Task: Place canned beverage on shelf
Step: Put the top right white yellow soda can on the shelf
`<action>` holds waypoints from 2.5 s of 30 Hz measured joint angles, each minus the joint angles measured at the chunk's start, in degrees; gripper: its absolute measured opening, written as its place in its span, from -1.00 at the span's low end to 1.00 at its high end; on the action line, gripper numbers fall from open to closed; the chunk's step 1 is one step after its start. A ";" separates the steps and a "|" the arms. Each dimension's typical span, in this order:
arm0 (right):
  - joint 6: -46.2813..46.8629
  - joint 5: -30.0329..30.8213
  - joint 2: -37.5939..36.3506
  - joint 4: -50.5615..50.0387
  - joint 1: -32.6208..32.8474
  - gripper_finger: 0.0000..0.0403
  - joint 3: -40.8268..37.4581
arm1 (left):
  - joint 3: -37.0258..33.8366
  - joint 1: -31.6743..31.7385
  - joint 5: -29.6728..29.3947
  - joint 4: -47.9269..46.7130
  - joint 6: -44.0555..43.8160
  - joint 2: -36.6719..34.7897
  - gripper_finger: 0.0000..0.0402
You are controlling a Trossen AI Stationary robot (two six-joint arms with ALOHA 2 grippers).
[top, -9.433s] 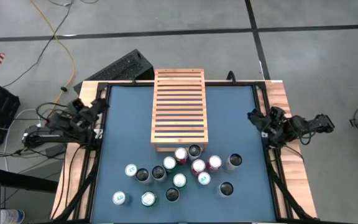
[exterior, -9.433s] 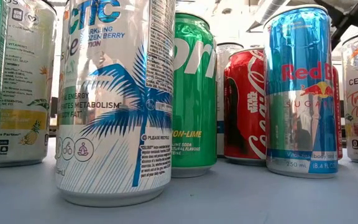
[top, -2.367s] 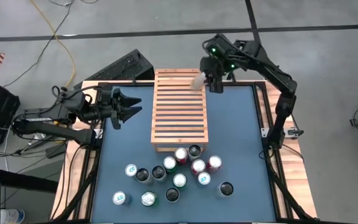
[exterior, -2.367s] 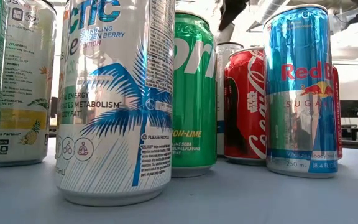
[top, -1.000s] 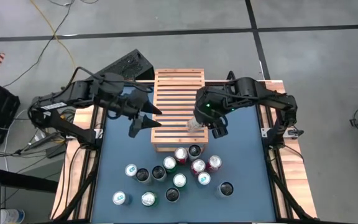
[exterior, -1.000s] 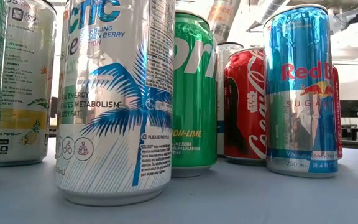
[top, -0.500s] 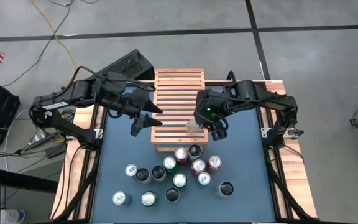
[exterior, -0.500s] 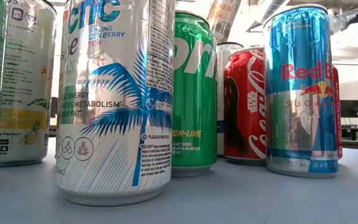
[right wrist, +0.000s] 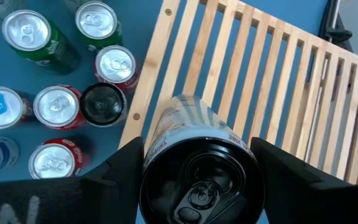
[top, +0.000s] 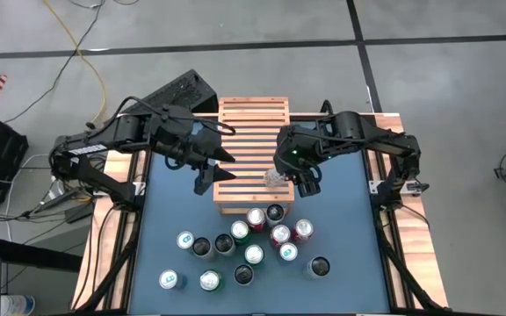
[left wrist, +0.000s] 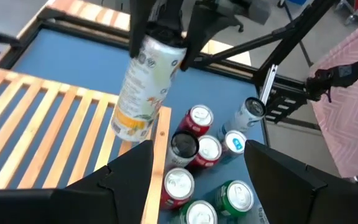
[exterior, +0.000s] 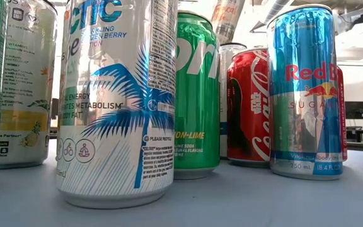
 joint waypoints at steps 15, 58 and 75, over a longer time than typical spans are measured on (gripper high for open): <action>0.04 -2.86 1.58 0.30 -2.12 0.24 0.13 | 0.00 0.00 0.00 0.08 0.45 0.10 0.20; -1.46 -1.44 3.80 0.87 -2.84 0.35 -0.09 | 0.00 2.34 -6.53 0.89 17.50 9.92 0.35; -1.51 -0.96 3.80 2.85 -2.88 0.35 -0.04 | -5.37 2.99 -10.16 7.41 19.07 11.05 0.66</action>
